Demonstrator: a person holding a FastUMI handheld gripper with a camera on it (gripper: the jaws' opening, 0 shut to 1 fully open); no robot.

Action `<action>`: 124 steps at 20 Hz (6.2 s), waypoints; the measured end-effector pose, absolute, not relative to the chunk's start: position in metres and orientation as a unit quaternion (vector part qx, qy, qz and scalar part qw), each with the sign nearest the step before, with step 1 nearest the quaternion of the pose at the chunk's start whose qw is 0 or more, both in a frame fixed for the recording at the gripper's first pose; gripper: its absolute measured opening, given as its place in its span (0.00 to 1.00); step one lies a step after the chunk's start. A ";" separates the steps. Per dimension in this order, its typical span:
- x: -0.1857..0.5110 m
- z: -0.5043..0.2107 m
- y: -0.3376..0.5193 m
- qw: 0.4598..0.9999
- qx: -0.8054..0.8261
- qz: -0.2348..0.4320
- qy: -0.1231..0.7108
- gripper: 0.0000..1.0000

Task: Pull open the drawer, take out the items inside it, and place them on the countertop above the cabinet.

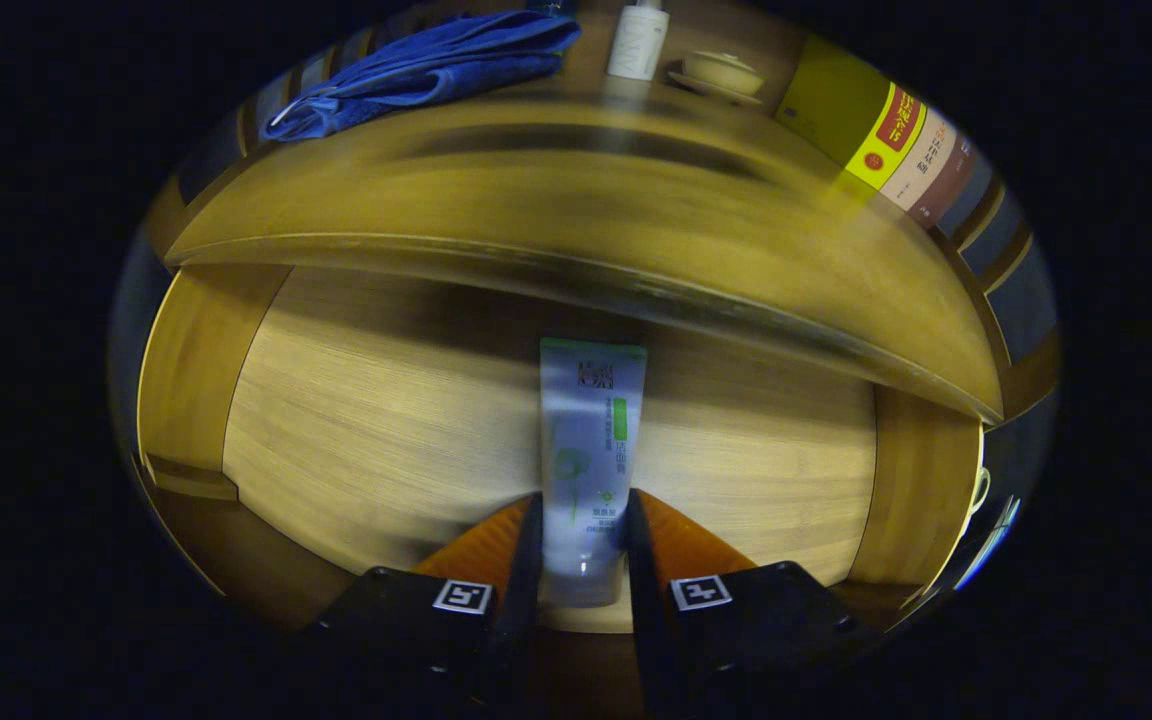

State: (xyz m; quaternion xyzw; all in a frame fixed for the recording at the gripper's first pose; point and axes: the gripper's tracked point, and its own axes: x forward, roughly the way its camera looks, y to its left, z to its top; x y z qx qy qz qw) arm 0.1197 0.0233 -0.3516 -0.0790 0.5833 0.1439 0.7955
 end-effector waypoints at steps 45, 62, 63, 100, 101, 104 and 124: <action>0.219 -0.106 0.107 0.911 -0.080 0.326 0.240 0.45; 0.319 -0.228 0.054 0.924 0.005 0.102 0.370 0.58; 0.321 -0.224 0.053 0.928 0.010 0.099 0.360 0.67; 0.050 -0.172 0.022 0.991 -0.014 0.085 0.103 0.98; 0.050 -0.173 0.023 0.991 -0.015 0.085 0.104 0.98; 0.054 -0.172 0.026 0.991 -0.012 0.082 0.101 0.98; 0.150 -0.225 0.054 0.981 0.008 0.077 0.178 0.98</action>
